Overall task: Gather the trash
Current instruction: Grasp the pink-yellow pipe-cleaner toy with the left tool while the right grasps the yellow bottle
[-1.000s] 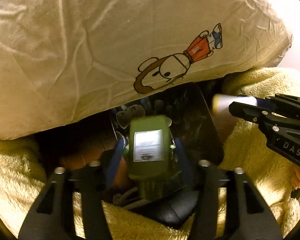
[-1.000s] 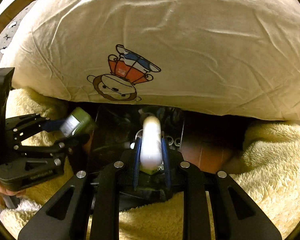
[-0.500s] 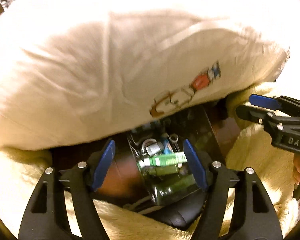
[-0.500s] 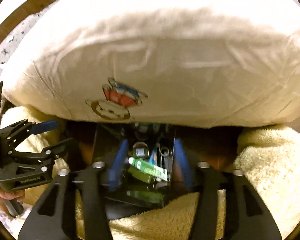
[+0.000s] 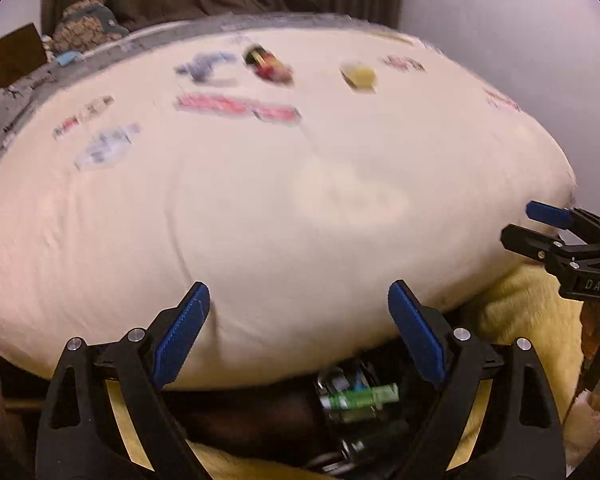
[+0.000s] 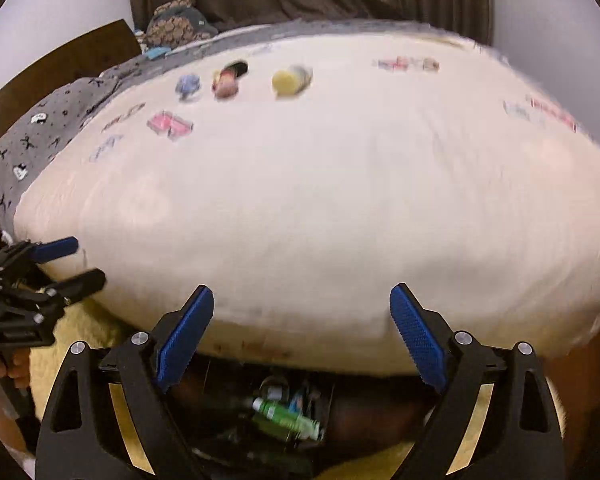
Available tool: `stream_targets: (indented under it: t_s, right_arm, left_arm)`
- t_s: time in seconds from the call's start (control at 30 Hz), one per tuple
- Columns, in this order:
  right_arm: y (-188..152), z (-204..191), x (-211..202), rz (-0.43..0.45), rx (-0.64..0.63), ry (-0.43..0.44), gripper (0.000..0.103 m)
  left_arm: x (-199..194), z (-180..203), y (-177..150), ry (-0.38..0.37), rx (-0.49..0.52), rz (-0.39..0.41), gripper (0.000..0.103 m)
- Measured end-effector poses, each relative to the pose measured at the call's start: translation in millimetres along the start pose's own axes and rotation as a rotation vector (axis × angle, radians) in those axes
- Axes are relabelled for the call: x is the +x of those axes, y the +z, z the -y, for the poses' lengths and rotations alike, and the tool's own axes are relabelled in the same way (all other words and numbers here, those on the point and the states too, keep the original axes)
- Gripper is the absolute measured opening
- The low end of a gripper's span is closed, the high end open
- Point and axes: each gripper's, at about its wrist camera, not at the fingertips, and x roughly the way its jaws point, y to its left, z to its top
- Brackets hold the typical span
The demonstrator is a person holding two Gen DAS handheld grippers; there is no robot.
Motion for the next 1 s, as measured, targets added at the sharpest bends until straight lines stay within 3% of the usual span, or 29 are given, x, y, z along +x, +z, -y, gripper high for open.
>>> stream_targets:
  t_s: [0.37,0.6,0.7,0.8,0.87,0.93,1.0]
  right_arm:
    - [100.1,-2.2,52.4,0.083,0.049,-0.006,0.09]
    - [152.7,-11.9,102.4,0.052,0.051,-0.04,0.089]
    - [171.5,-11.6,124.7,0.02,0.062,-0.044,0.084]
    - [179.8,-11.8,140.6,-0.01,0.054,-0.054,0.074]
    - [182.6,-12.4,151.3,-0.033,0.018,-0.091,0.049]
    - [187.5,-11.1,152.3,-0.035,-0.004,-0.095,0.034]
    - [189.8,-8.1,151.0,-0.037,-0.022,-0.088,0.033]
  left_arm:
    - [31.2,-40.9,64.6,0.079,-0.002,0.017,0.087]
    - [56.0,-50.9,98.6,0.085,-0.015,0.028,0.087]
    - [69.0,-51.7,116.0,0.082,-0.02,0.027,0.087]
    - [80.2,-50.6,129.3,0.079,-0.02,0.024,0.087]
    - [89.7,-49.8,139.0,0.072,-0.031,0.023,0.087]
    - [98.3,-47.6,148.6,0.062,-0.042,0.017,0.087]
    - [106.0,-44.6,159.7,0.052,-0.045,0.018,0.086]
